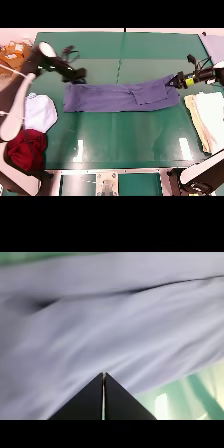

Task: Fold the shirts.

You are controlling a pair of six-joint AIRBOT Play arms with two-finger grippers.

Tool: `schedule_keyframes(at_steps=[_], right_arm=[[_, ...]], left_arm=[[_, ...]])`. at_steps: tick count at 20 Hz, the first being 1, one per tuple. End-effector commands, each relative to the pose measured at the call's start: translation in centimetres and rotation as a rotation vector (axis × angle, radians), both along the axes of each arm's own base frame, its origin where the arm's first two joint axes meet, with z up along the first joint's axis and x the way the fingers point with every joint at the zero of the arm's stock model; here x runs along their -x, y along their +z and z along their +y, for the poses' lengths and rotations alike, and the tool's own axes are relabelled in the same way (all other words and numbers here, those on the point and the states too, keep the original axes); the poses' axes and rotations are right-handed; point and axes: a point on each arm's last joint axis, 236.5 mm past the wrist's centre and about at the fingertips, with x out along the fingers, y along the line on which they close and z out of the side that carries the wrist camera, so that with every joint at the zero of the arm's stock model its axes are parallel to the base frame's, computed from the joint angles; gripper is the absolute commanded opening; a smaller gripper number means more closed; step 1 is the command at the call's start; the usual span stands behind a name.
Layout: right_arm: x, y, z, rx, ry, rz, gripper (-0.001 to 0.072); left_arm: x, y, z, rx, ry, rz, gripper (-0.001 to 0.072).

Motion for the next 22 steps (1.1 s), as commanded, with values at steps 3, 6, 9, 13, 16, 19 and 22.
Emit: schedule_keyframes(at_steps=[3,6,9,13,16,19,22], right_arm=[[2.1,9.0,2.7,0.091,0.012,-0.076,0.0017],[3.7,13.6,5.5,0.104,0.05,-0.114,0.0017],[4.0,17.1,7.8,0.114,0.066,-0.169,0.0017],[4.1,17.7,9.3,0.115,0.074,-0.168,0.0017],[4.4,17.7,10.8,0.11,0.108,-0.166,0.0017],[4.8,17.7,13.1,0.097,0.12,-0.143,0.0017],[4.7,18.0,17.7,0.073,0.145,-0.154,0.0017]], left_arm=[[2.7,-6.1,-18.4,0.132,-0.132,-0.118,0.002],[5.7,-8.9,-25.9,0.236,-0.165,-0.075,0.0019],[7.9,-9.6,-30.2,0.297,-0.225,-0.022,0.002],[8.7,-8.4,-28.8,0.29,-0.308,0.051,0.002],[7.7,-4.5,-23.6,0.285,-0.404,0.111,0.0019],[4.2,-0.9,-13.7,0.131,-0.376,0.073,0.0019],[1.1,4.1,-3.5,0.0,-0.27,-0.008,0.0019]])
